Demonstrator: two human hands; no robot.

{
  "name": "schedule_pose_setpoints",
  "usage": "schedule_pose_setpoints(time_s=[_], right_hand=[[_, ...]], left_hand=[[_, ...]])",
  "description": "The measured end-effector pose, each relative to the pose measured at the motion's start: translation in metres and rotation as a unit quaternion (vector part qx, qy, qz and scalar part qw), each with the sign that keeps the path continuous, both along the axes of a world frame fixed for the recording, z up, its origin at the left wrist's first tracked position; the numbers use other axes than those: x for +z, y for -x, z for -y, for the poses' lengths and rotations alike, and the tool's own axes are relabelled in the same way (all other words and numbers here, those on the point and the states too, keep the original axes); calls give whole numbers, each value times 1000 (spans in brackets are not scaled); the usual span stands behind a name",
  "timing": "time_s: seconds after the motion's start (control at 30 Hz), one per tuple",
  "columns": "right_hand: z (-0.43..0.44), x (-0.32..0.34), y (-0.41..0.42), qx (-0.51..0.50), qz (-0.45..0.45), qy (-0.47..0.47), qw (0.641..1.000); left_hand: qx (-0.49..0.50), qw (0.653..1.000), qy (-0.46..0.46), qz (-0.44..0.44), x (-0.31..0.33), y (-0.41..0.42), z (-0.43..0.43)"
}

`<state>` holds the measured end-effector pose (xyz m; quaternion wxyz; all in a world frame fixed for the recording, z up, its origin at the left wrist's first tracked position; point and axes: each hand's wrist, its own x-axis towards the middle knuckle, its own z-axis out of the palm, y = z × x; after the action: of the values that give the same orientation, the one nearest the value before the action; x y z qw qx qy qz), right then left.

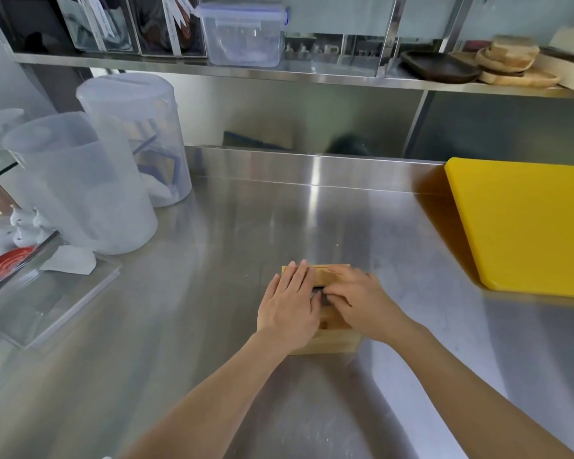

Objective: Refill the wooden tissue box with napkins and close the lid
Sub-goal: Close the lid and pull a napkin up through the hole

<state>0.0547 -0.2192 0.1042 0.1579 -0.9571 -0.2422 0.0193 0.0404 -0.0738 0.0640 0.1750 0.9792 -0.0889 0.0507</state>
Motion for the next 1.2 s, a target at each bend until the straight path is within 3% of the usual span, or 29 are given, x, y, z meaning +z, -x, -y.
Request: schedule_pose_setpoints(time_s=[0.2,0.37,0.53,0.77,1.2], right_hand=[[-14,7,-6,15,-55,98,994],[-29,20,-13,38,-127,235,963],[-40,15,-20,25,-120,314,942],[-42,13,-15,22,-23,260,965],[-36,15,-19,42,53,203,977]], left_hand=[[4,1000,1,7,-2,1,1],[11,1000,3,-7,-1,3,-1],[24,999,4,-26,0,3,-2],[21,999,11,-33,1,3,-1],[32,998,24,-40,5,3,1]])
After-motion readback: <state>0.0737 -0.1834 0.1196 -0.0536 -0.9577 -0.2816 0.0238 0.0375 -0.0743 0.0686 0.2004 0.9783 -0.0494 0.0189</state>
